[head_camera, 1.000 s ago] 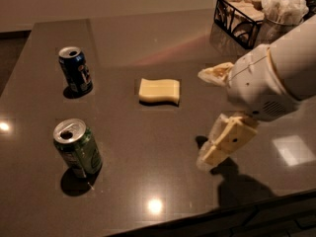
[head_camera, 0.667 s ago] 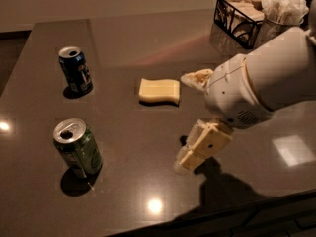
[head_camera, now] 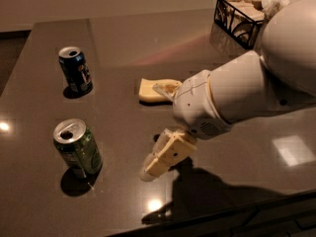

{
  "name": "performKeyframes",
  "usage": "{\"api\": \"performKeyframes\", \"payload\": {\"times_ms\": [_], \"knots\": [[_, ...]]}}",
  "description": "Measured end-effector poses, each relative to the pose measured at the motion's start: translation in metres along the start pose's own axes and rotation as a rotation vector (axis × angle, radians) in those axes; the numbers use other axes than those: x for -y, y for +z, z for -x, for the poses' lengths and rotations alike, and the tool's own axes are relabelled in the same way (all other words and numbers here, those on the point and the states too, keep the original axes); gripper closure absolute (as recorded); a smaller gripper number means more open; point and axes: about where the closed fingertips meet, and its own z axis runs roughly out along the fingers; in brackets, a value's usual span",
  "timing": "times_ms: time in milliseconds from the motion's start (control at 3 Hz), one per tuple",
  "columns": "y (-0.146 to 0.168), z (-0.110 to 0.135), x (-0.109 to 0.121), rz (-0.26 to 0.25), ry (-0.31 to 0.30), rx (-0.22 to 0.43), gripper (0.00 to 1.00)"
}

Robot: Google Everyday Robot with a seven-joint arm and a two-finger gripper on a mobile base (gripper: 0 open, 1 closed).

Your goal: Knock green can over

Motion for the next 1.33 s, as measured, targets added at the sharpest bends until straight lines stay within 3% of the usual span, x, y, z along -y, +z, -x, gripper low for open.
{"api": "performKeyframes", "payload": {"times_ms": [667,1333], "knots": [[0.047,0.025,-0.013,0.035,-0.030,0.110,0.00],[0.083,0.046,-0.018,0.065,-0.037,0.147,0.00]]}}
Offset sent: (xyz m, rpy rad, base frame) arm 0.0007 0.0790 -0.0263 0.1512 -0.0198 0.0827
